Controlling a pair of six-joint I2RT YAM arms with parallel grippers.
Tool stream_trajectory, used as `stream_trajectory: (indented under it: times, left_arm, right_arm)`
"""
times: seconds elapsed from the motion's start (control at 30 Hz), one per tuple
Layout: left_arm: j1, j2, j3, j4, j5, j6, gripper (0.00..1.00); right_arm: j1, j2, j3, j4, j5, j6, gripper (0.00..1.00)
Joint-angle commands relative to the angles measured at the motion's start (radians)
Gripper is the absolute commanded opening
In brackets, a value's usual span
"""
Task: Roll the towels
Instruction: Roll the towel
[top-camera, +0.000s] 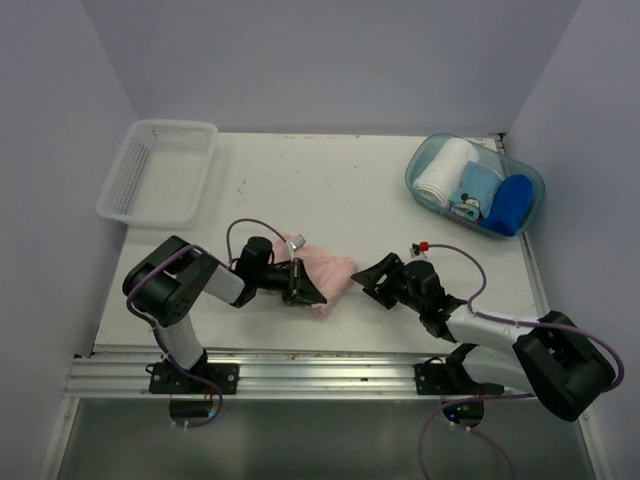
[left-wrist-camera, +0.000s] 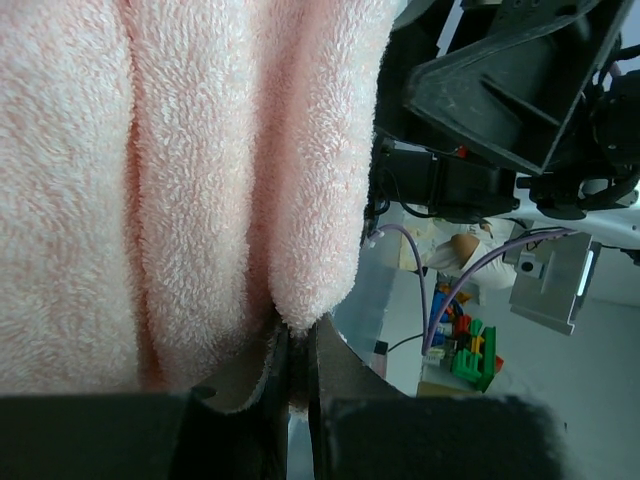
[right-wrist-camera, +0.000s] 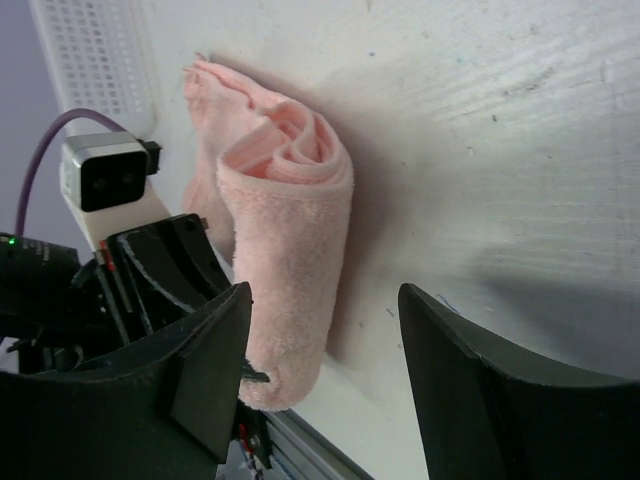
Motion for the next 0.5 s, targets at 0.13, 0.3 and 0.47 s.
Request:
stream_trajectory:
  times: [0.13,0.3,0.47]
  left_arm:
    - [0.016,0.016,-0.003,0.095,0.037,-0.024,0.00]
    - [0.019,0.018,-0.006,0.092,0.048,-0.016,0.00]
    - [0.021,0.028,-0.006,0.097,0.057,-0.015,0.00]
  right_arm:
    - [0.032,0.126,0.082,0.013,0.011,-0.044,0.63]
    - [0.030,0.172,0.124,0.025,0.008,-0.059,0.63]
    - [0.032,0.218,0.176,0.037,-0.009,-0.071,0.63]
